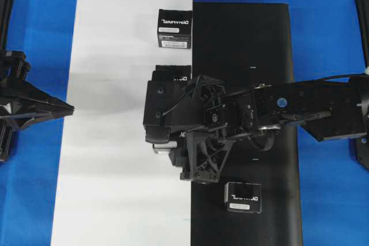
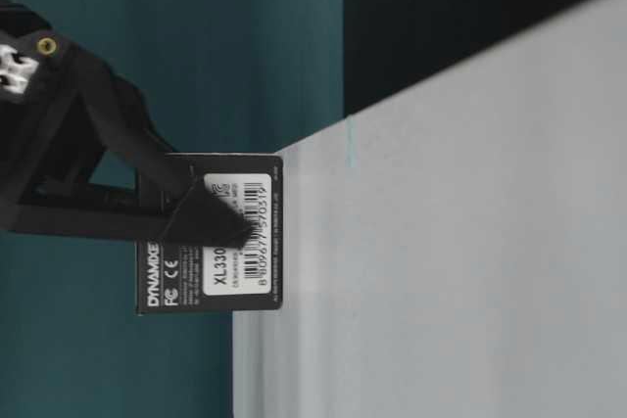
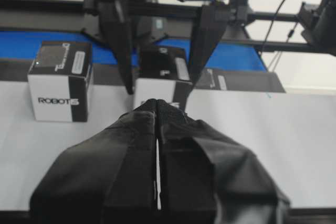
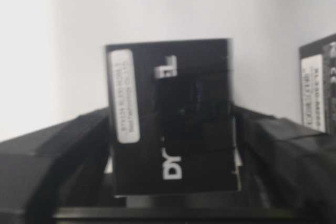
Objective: Place the box from the black base onto the white base.
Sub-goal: 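Carry the held box left over the white base, then lower the box onto the white base and open the right gripper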
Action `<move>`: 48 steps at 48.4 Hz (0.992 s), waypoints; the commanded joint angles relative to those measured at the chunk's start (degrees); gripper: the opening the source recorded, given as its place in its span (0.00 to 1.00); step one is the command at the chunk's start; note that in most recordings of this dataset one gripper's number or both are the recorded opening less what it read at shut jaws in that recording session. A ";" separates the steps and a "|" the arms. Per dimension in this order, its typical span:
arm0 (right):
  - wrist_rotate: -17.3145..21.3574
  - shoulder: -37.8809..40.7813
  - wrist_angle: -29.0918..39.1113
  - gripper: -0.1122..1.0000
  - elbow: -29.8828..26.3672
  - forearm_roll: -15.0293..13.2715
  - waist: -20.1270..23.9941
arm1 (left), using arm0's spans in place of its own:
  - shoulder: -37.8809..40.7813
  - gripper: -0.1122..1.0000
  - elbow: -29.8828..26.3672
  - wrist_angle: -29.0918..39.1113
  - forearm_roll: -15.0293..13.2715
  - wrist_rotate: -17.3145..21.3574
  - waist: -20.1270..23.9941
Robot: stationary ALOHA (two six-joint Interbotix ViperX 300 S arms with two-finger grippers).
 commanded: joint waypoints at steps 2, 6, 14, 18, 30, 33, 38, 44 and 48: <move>-0.79 0.53 -1.32 0.98 0.18 -0.18 0.53 | 0.18 0.07 -0.70 -0.26 0.18 0.00 -0.09; -2.37 0.26 -2.64 1.00 0.62 -0.18 0.62 | 0.18 0.07 -0.70 -0.26 0.18 0.00 -0.09; -2.46 0.26 -3.08 1.00 0.70 -0.18 0.62 | 0.09 0.07 -0.70 -0.26 0.18 0.00 -0.09; -2.37 0.09 -2.99 1.00 0.70 -0.18 0.62 | 0.18 0.07 -0.70 -0.26 0.09 0.00 -0.09; -2.02 -1.76 -2.64 1.00 0.70 -0.09 0.00 | 0.09 0.07 -0.70 -0.26 0.18 0.00 -0.26; -2.02 -2.64 -2.55 1.00 0.79 -0.18 -0.09 | 0.09 0.07 -0.70 -0.26 0.09 0.00 -0.26; -2.02 -4.66 -2.37 1.00 1.49 -0.09 -0.09 | 0.00 0.07 -0.70 0.09 0.09 0.00 -0.26; -1.58 -8.17 -2.81 1.00 2.37 0.00 0.18 | -0.35 0.07 -0.79 2.81 0.18 -0.18 -0.26; -0.70 -11.07 -2.99 1.00 3.43 0.00 0.44 | -1.05 0.07 -0.88 3.96 0.09 -0.53 -0.26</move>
